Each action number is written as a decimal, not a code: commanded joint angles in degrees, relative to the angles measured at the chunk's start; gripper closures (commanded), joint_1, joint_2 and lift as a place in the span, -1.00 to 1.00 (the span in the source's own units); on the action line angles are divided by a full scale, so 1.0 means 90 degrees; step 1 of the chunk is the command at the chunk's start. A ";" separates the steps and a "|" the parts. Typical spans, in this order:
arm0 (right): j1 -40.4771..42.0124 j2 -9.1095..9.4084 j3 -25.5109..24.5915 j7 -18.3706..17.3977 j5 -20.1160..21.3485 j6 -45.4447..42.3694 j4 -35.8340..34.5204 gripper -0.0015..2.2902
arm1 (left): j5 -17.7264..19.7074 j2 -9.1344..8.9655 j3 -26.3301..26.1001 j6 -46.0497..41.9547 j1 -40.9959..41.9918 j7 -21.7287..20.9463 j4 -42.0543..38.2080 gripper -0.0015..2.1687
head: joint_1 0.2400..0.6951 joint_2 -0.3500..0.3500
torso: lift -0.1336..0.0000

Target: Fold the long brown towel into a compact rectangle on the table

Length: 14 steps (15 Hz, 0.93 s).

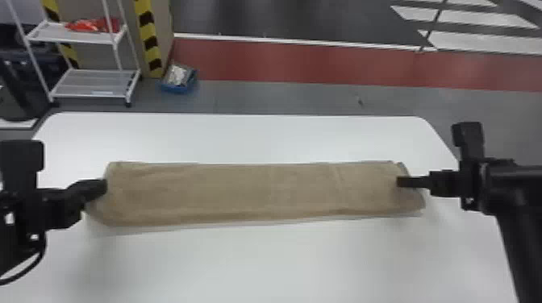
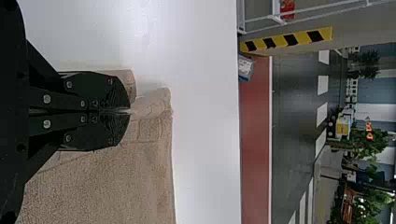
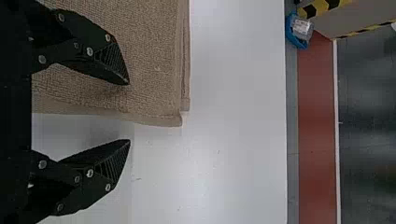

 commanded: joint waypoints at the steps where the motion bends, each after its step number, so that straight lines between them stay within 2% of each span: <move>1: -0.0025 0.0000 0.0033 0.0038 0.0007 0.0000 0.0036 -0.16 | 0.0002 0.0007 0.0013 -0.0004 0.0000 -0.0014 0.0017 0.11 | 1.00 -0.32 | -0.86; 2: -0.0025 0.0000 0.0033 0.0087 -0.0003 0.0000 0.0036 0.01 | -0.0008 0.0007 0.0013 -0.0004 0.0000 -0.0023 0.0027 0.11 | 1.00 -0.31 | -0.86; 3: -0.0025 -0.0009 0.0033 0.0117 -0.0013 0.0000 0.0036 0.08 | -0.0008 0.0007 0.0013 -0.0004 0.0000 -0.0023 0.0027 0.11 | 1.00 -0.31 | -0.86; 10: 0.0170 -0.0039 -0.0015 0.0214 0.0046 0.0059 -0.0344 0.08 | -0.0008 -0.0003 0.0013 0.0016 0.0000 -0.0033 0.0008 0.11 | 1.00 -0.30 | -0.86; 11: 0.0200 -0.0039 -0.0025 0.0204 0.0056 0.0059 -0.0413 0.05 | -0.0008 -0.0003 0.0013 0.0016 0.0000 -0.0033 0.0008 0.11 | 1.00 -0.30 | -0.86; 12: 0.0200 -0.0039 -0.0035 0.0195 0.0066 0.0078 -0.0423 -0.12 | -0.0008 -0.0003 0.0003 0.0016 0.0000 -0.0033 0.0008 0.11 | 1.00 -0.31 | -0.86; 14: 0.0229 -0.0039 -0.0025 0.0204 0.0105 0.0098 -0.0442 -0.12 | -0.0008 -0.0003 -0.0007 0.0016 0.0010 -0.0033 -0.0002 0.11 | 1.00 -0.32 | -0.86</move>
